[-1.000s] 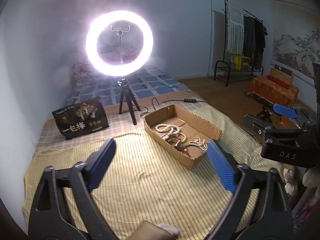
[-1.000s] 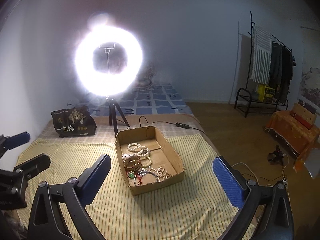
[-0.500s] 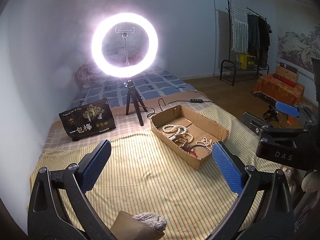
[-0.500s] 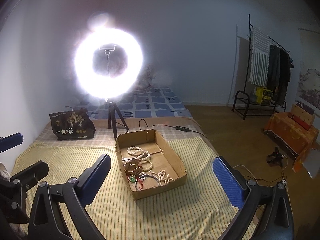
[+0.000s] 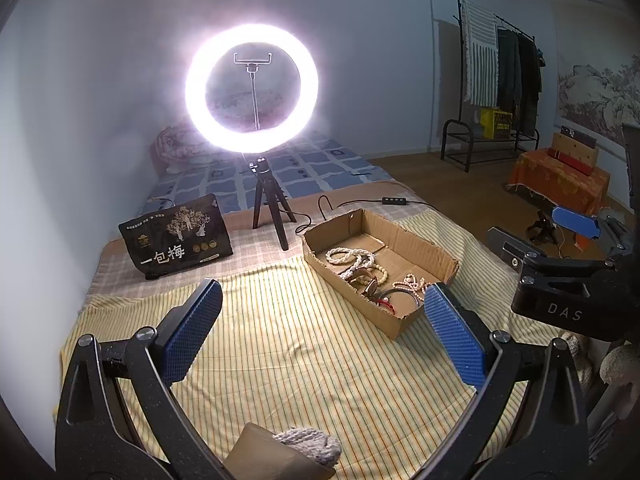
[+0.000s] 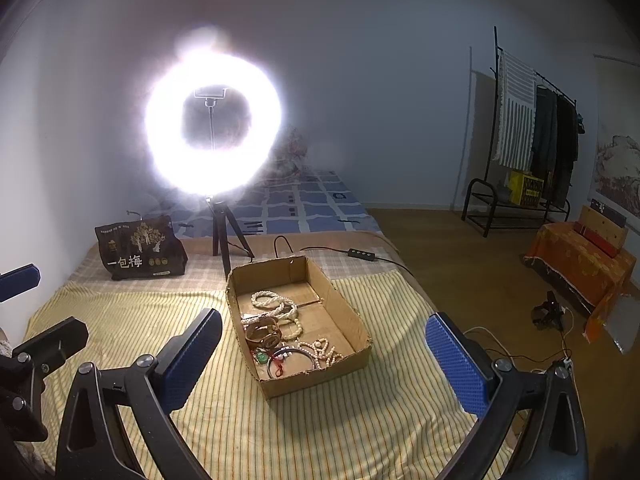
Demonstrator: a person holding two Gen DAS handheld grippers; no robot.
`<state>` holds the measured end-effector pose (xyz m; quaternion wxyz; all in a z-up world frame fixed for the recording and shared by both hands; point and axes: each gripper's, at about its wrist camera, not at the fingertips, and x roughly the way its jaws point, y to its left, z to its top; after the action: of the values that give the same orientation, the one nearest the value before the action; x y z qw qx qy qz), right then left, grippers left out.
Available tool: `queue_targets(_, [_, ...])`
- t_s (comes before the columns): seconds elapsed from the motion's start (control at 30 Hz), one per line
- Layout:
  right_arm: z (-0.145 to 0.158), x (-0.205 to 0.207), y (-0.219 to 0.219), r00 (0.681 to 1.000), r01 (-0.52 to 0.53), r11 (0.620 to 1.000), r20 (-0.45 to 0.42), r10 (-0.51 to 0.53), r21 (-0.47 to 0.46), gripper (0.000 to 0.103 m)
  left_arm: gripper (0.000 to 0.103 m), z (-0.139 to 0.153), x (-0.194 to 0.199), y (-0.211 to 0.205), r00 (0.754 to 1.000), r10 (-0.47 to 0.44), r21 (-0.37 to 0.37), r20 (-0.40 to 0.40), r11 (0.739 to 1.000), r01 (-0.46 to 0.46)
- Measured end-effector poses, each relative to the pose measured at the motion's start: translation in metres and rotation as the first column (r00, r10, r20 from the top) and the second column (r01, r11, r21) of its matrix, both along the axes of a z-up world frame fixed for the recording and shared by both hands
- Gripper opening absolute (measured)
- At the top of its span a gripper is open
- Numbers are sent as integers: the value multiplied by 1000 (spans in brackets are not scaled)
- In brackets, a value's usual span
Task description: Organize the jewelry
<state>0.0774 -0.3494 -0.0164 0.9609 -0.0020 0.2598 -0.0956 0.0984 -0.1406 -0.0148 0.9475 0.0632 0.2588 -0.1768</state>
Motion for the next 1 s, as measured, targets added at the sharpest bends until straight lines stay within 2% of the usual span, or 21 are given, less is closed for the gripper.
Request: queue_targets(1.0, [-2, 0, -1, 1000, -1, 1000, -9, 1, -5, 103, 103, 0, -1, -1, 1000, -2, 2, 1, 1000, 2])
